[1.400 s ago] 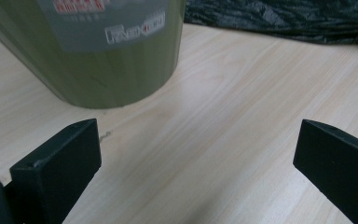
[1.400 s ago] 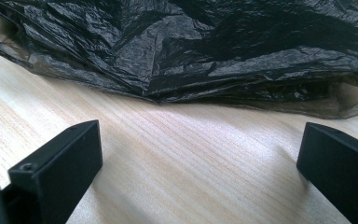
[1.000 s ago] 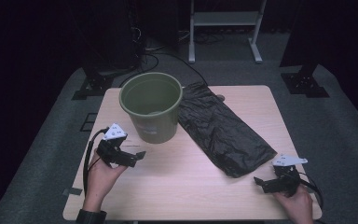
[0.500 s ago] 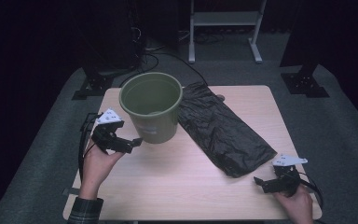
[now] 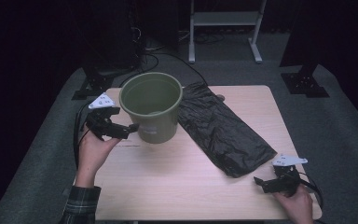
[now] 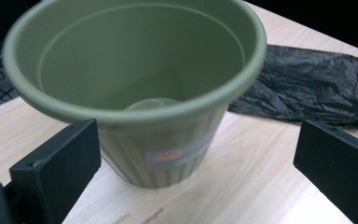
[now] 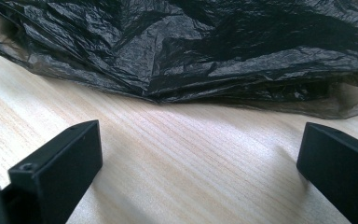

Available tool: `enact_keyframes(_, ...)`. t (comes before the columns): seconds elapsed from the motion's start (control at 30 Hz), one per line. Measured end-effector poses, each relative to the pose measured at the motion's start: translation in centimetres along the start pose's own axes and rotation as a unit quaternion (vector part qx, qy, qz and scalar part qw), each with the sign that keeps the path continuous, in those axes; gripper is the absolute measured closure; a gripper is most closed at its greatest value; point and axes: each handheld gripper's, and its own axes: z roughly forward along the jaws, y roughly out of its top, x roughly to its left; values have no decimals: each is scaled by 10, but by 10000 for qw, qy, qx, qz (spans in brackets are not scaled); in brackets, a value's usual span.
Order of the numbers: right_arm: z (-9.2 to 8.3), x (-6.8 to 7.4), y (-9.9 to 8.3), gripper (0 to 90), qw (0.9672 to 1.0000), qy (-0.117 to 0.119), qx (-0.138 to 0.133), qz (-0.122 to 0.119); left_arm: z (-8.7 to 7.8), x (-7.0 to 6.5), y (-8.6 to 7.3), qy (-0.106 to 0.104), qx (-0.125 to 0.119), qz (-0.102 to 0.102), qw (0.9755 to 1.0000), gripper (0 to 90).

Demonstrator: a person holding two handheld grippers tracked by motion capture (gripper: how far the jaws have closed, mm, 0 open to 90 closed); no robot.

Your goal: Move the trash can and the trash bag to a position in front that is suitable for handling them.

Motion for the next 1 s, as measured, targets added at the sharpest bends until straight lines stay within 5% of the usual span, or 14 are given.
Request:
enact_keyframes(0.43, 0, 0, 0, 0, 10000, -3, -4, 2, 15, 33, 24, 119, -41, -84, 9999, 0)
enact_keyframes(0.73, 0, 0, 0, 0, 10000, -3, -3, -1, 35, 62, 20, 170, 156, -313, 9992, 0)
enact_keyframes(1.0, 0, 0, 0, 0, 10000, 0, 0, 0, 46, 68, 12, 80, 142, -385, 9991, 0)
